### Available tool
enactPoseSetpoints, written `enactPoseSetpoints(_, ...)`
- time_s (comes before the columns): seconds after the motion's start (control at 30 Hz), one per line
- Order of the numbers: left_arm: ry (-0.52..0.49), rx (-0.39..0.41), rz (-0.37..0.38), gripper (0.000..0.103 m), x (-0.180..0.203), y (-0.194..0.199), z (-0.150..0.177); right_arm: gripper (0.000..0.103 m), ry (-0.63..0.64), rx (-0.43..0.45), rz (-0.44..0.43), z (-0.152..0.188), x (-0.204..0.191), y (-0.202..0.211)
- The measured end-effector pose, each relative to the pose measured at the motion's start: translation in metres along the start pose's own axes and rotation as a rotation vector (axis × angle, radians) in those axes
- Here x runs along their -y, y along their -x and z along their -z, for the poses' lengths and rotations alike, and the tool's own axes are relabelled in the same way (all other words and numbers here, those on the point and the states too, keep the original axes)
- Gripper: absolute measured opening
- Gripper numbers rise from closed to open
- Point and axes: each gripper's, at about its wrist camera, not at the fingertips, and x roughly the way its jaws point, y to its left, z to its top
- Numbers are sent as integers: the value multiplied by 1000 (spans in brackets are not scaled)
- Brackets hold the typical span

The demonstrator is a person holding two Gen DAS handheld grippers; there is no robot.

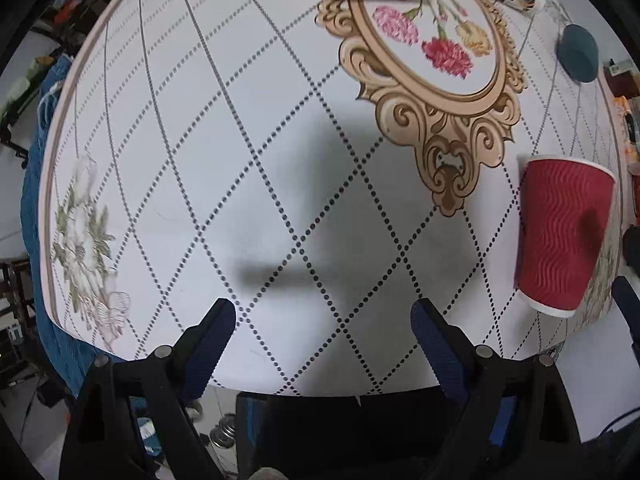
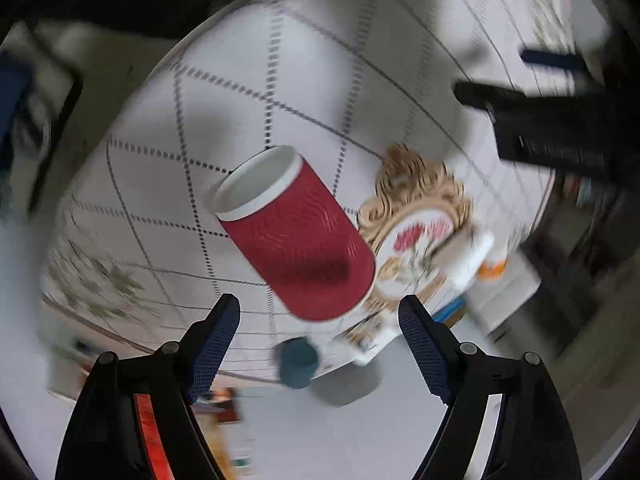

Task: Flip cup upside down
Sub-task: 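Rotate the red cup with the right tool so its opening faces down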

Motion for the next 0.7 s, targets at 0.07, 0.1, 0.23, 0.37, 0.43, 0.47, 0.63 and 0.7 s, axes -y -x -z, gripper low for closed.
enactPoseSetpoints(0.07,13,-13,-4,90,4,-8,-3,84,79,30,26,1,-6,-7)
enactPoseSetpoints(0.1,18,-20,-6,90,5,-11,-4,84,125,43,43,-1,-11,-13)
enactPoseSetpoints(0.23,36,-32,-17,90,6,-22,-6,84,263,89,76,-9,-25,-27)
enactPoseSetpoints(0.37,50,-41,-30,90,8,-30,-8,84,341,124,94,-10,-30,-38)
enactPoseSetpoints(0.43,55,-42,-37,90,10,-33,-9,84,377,136,107,-11,-31,-45)
enactPoseSetpoints(0.47,56,-42,-39,90,9,-33,-10,84,390,142,111,-13,-32,-46)
enactPoseSetpoints(0.63,64,-38,-45,90,7,-33,-23,82,440,177,123,-14,-33,-57)
enactPoseSetpoints(0.7,70,-37,-47,90,11,-30,-28,79,460,184,133,-15,-34,-61)
